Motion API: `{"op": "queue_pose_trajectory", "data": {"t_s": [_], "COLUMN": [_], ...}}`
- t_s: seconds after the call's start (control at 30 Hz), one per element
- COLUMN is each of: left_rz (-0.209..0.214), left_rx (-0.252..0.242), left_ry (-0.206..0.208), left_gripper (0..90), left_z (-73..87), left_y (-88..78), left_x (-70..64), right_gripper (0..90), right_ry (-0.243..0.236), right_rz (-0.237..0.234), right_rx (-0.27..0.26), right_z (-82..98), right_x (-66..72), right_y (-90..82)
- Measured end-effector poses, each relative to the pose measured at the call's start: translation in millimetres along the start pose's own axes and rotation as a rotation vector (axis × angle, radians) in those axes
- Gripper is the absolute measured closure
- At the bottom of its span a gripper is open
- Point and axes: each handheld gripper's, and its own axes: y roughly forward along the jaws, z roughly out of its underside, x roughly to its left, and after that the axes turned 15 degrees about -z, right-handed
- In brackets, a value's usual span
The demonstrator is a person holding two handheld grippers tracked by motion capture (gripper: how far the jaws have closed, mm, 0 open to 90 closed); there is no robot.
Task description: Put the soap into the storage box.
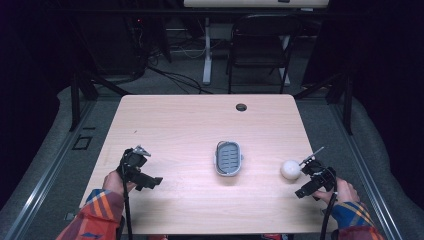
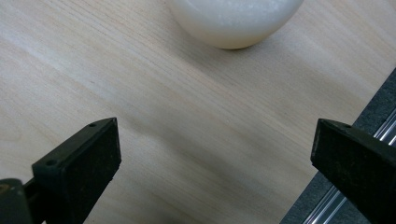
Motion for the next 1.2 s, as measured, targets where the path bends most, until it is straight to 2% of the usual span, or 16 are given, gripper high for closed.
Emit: {"op": "queue_pose_trajectory", "data": {"t_s": [0.03,0.1,0.13,0.17,0.23,0.4,0.47,0.5,0.87,0.9,0.93,0.97,1.07,1.1,1.17,1.2], "left_rz": [-0.002,-0.004,0.0,0.0,-0.001,0.003,0.003,0.003,0.01,0.012,0.015,0.017,0.017,0.017,0.017,0.016], "left_rx": [0.002,0.005,0.003,0.003,0.001,0.006,0.004,0.004,0.006,0.007,0.008,0.009,0.009,0.01,0.01,0.01], "left_ry": [0.001,0.001,0.0,0.002,0.004,0.001,0.001,0.001,0.009,0.009,0.01,0.014,0.015,0.015,0.014,0.017], "left_gripper": [0.0,0.0,0.0,0.0,0.0,0.0,0.0,0.0,0.0,0.0,0.0,0.0,0.0,0.0,0.0,0.0], "left_z": [-0.2,-0.6,-0.7,-0.8,-0.9,-0.5,-0.4,-0.1,-0.3,-0.4,-0.8,-1.0,-1.1,-1.0,-1.0,-1.2], "left_y": [0.1,0.0,0.2,0.0,0.0,0.3,0.2,0.0,0.4,0.5,0.7,0.8,1.1,1.1,1.0,1.0], "left_x": [-0.3,-0.6,-0.9,-1.1,-1.2,-1.0,-1.2,-1.4,-2.0,-2.0,-2.2,-2.3,-2.5,-2.4,-2.4,-2.7], "right_gripper": [1.4,0.9,0.6,0.4,0.2,0.2,0.2,0.3,0.1,0.1,0.1,0.0,0.0,0.0,0.0,0.0], "right_ry": [0.02,-0.033,-0.033,-0.021,-0.022,-0.032,-0.027,-0.033,-0.042,-0.029,-0.055,-0.057,-0.059,-0.049,-0.059,-0.054], "right_rz": [-0.016,0.002,-0.005,-0.013,-0.01,-0.009,-0.014,-0.008,-0.017,-0.022,-0.017,-0.017,-0.017,-0.017,-0.024,-0.018], "right_rx": [-0.054,0.065,0.062,0.037,0.032,0.043,0.032,0.051,0.036,0.001,0.053,0.056,0.048,0.017,0.032,0.006], "right_z": [1.7,-2.1,-1.8,-0.7,-0.5,-1.8,-1.2,-2.1,-4.9,-4.4,-7.6,-8.3,-9.3,-8.7,-10.1,-10.9], "right_x": [1.0,-0.9,-0.8,-0.1,0.3,0.9,1.5,1.8,4.2,5.3,4.8,5.1,5.7,6.9,6.6,7.5], "right_y": [4.2,-3.2,-3.0,-1.3,-1.4,-2.2,-1.6,-3.2,-4.9,-3.0,-6.3,-6.3,-5.9,-4.3,-5.8,-5.3]}}
